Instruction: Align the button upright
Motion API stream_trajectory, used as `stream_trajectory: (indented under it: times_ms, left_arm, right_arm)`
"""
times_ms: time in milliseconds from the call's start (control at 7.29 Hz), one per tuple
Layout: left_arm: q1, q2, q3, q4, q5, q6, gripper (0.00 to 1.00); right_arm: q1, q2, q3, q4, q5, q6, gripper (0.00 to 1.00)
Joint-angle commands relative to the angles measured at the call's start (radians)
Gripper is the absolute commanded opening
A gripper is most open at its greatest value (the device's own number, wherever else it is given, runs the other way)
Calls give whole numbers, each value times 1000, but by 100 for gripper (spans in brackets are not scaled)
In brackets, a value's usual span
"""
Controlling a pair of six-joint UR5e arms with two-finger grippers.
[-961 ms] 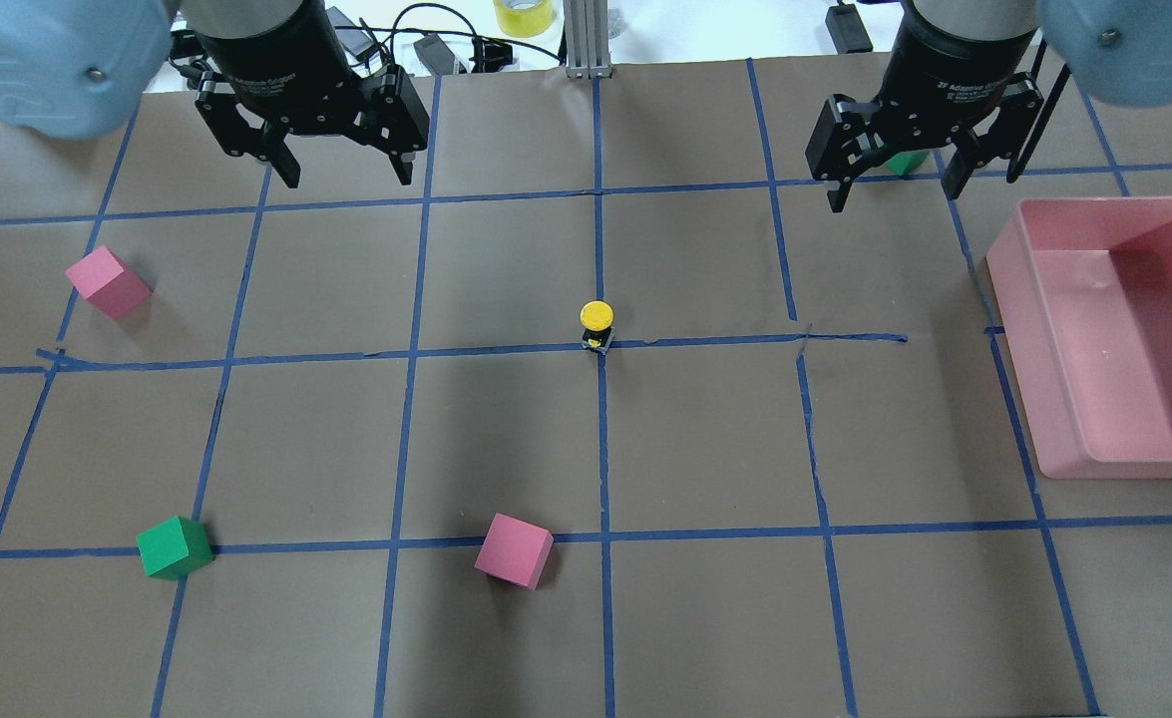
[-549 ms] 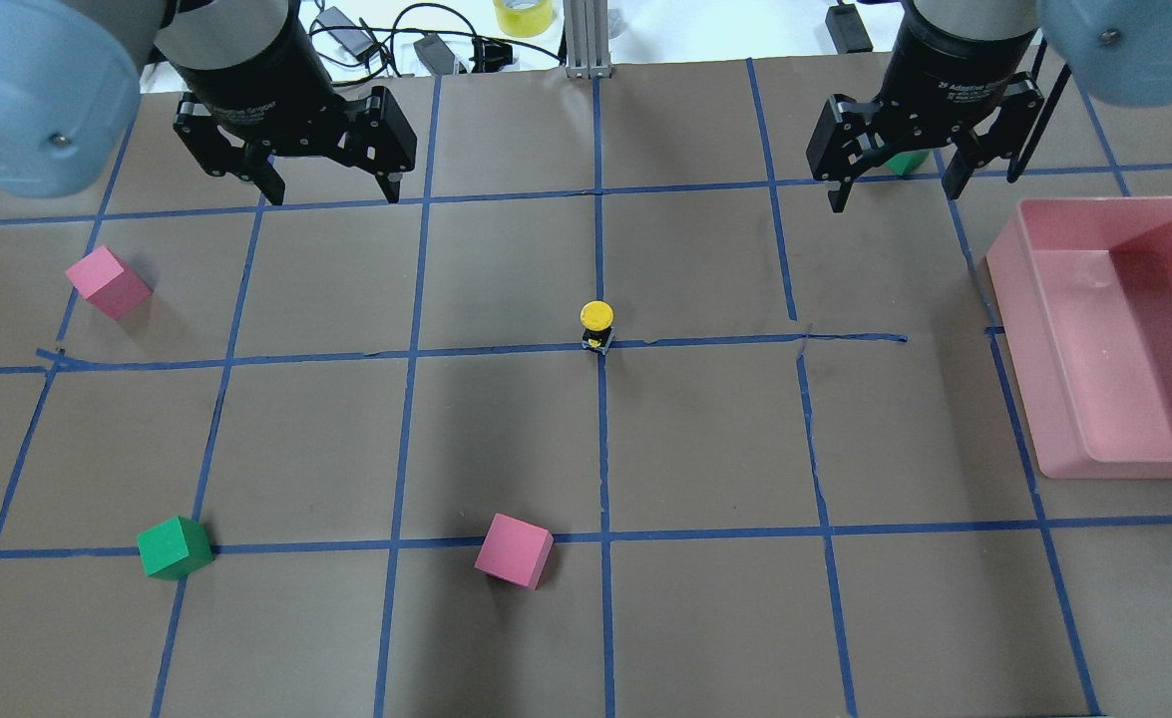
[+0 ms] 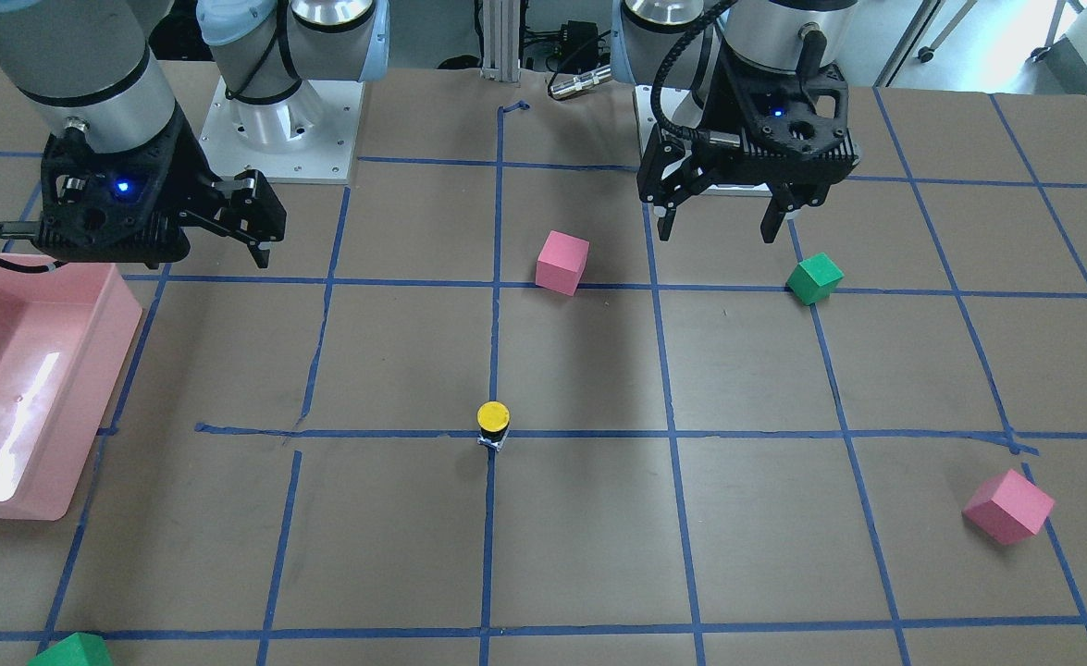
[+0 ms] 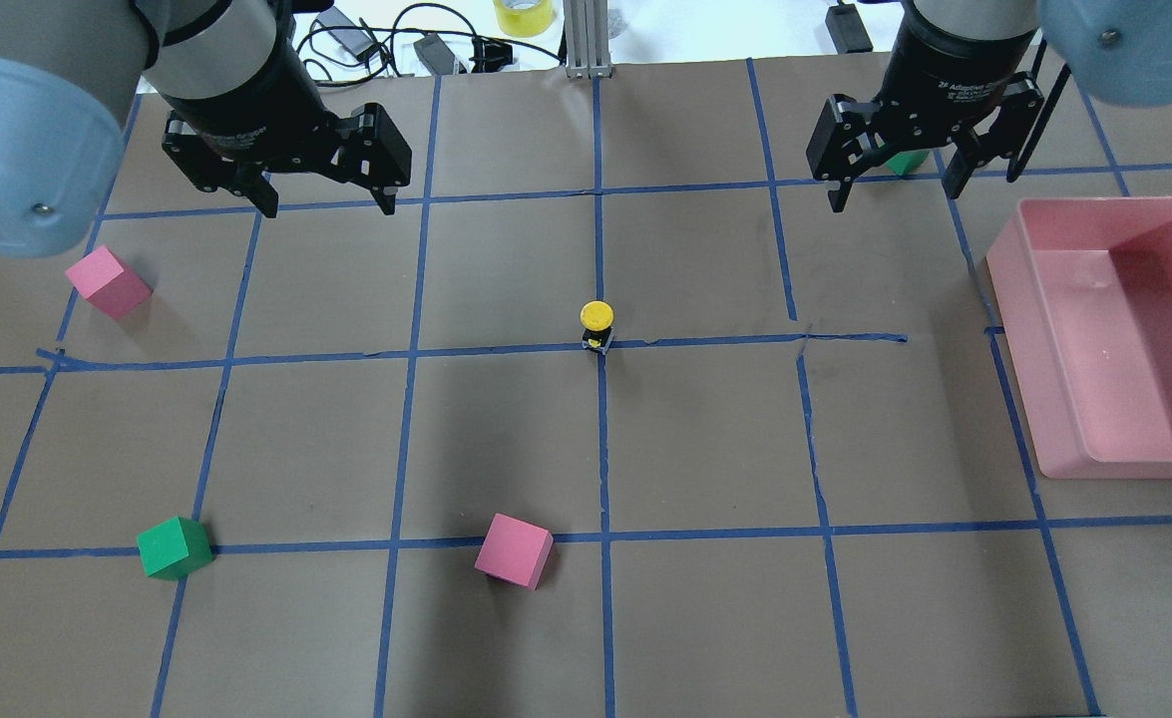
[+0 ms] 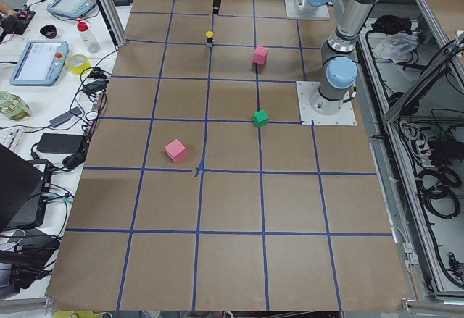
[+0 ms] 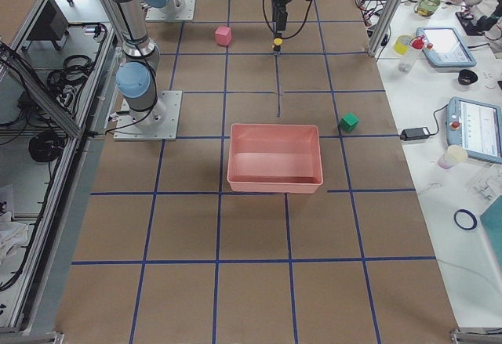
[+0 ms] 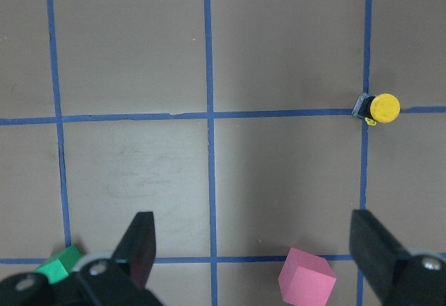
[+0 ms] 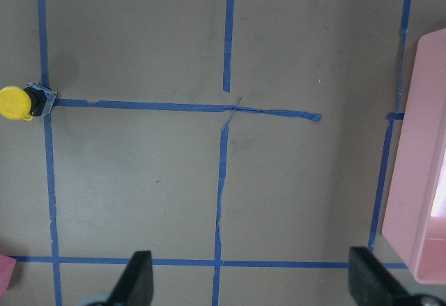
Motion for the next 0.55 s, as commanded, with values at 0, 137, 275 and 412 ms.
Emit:
stream_trajectory:
  times_ms: [0, 137, 275, 412]
  left_arm:
    - [0, -1, -17, 24, -1, 6, 100]
    - [0, -1, -15, 24, -1, 7, 100]
    - [0, -1, -15, 24, -1, 7, 100]
    - [0, -1, -15, 24, 1, 7, 100]
  right_arm:
    - [0, 0, 0, 1, 0, 3, 100]
    - [1, 0, 0, 0, 1, 3, 100]
    - [0, 0, 0, 0, 0, -3, 100]
    - [1, 1, 3, 0, 1, -8, 100]
